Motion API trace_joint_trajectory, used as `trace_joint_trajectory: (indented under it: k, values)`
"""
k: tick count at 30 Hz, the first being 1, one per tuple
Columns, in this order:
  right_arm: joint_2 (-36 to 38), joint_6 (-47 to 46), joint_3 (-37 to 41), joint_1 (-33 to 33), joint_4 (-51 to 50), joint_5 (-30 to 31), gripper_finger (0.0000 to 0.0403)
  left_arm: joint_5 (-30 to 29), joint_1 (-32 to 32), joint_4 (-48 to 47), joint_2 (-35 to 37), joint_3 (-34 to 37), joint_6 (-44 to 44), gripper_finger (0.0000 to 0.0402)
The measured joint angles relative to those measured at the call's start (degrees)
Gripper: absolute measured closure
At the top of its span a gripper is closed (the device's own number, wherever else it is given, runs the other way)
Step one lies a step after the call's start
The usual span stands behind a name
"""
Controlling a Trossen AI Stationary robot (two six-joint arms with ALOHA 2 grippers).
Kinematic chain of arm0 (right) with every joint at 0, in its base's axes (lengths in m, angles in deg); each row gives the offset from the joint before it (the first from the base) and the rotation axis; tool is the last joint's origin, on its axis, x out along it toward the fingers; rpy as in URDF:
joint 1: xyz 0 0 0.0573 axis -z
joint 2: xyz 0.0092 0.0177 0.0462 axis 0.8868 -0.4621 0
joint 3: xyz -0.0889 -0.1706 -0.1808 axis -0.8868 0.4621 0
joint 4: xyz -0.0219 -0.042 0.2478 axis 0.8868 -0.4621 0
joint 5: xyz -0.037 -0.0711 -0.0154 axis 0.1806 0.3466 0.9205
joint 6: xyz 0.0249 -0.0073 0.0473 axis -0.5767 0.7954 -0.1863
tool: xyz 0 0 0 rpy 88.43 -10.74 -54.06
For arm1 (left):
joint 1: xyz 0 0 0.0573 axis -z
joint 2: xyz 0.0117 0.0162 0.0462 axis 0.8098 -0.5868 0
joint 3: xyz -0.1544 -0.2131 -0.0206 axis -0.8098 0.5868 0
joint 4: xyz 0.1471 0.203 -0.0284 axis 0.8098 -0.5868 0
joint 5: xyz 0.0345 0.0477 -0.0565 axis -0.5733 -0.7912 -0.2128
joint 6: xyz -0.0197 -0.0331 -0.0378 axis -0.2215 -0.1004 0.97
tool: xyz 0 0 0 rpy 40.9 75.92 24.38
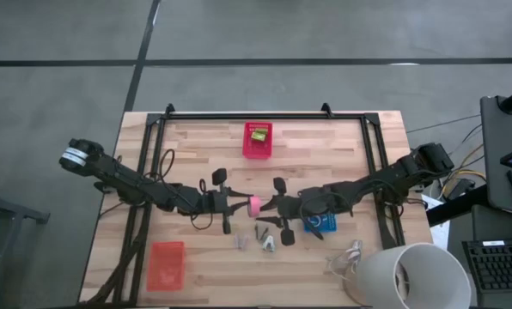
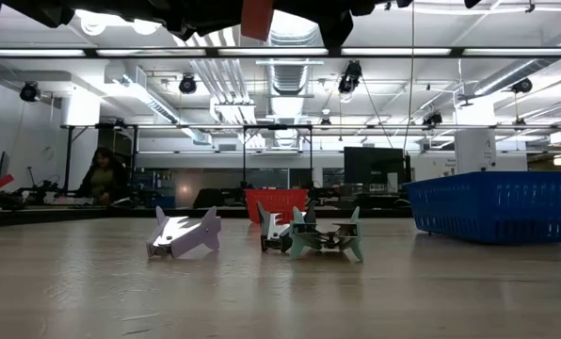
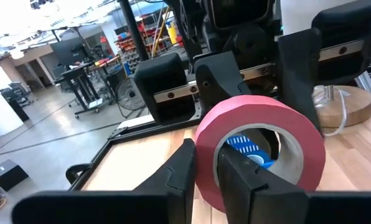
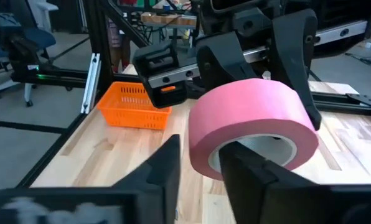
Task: Pick and place Stapler, Stapler remover, tape
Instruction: Put the pink tape into the blue bin
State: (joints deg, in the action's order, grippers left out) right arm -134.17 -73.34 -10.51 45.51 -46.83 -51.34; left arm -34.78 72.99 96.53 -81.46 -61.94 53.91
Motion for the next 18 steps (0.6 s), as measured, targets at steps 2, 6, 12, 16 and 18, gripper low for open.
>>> trace_joint_trajectory:
  k: [2, 6, 12, 16, 18]
  values:
    - [0.0, -0.21, 0.02, 0.0, -0.04, 0.05, 0.0336, -0.06, -0.02, -0.03, 0.0, 0.0, -0.02, 0.034]
    - [0.0, -0.18, 0.05, 0.04, 0.0, 0.06, 0.0374, -0.12, -0.06, -0.03, 0.0, 0.0, -0.03, 0.0325]
    - [0.52, -2.02, -0.15, 0.11, -1.62, 0.15, 0.0371, -0.74, -0.07, -0.3, 0.0, 0.0, 0.07, 0.0305]
    - [2.18, -6.17, -2.14, 0.06, -10.3, 2.21, 0.0367, -1.11, -0.09, -1.99, 0.0, 0.04, 0.04, 0.0295]
    - [3.35, -7.99, -2.79, -0.03, -15.64, 3.61, 0.0368, -1.1, -0.09, -2.64, 0.0, 0.04, 0.02, 0.0292]
